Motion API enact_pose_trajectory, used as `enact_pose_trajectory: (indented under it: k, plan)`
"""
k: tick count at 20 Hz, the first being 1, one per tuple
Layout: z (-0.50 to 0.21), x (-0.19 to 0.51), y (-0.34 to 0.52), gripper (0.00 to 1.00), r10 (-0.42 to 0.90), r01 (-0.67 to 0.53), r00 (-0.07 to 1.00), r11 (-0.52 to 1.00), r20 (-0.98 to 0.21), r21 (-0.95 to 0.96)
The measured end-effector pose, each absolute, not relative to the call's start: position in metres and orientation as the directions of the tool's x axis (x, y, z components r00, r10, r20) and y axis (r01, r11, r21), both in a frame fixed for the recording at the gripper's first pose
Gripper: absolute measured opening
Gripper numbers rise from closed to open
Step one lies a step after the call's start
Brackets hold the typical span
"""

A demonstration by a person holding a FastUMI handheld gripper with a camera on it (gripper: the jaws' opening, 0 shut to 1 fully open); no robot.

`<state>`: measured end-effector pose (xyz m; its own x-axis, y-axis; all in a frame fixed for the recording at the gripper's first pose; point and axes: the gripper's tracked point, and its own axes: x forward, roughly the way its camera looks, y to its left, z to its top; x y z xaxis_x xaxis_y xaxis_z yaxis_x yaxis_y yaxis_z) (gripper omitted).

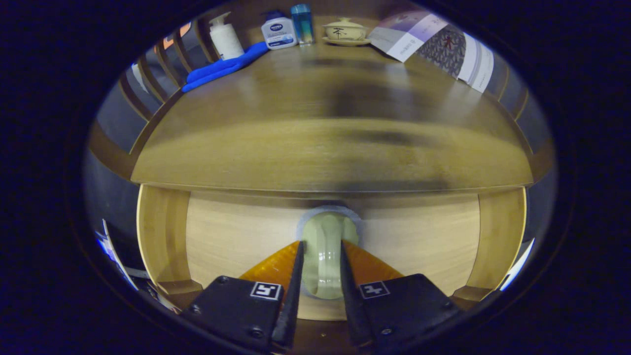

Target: Pull open the drawer, take out the items inside it, and place them on the countertop above the cabinet.

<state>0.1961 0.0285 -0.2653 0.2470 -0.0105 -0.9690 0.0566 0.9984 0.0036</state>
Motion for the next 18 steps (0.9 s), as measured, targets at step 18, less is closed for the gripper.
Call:
enact_pose_trajectory:
  k: [18]
  plan:
    - [-0.164, 0.168, 0.031, 0.23, 0.112, 0.014, 0.419, 0.991, -0.901, 0.13]
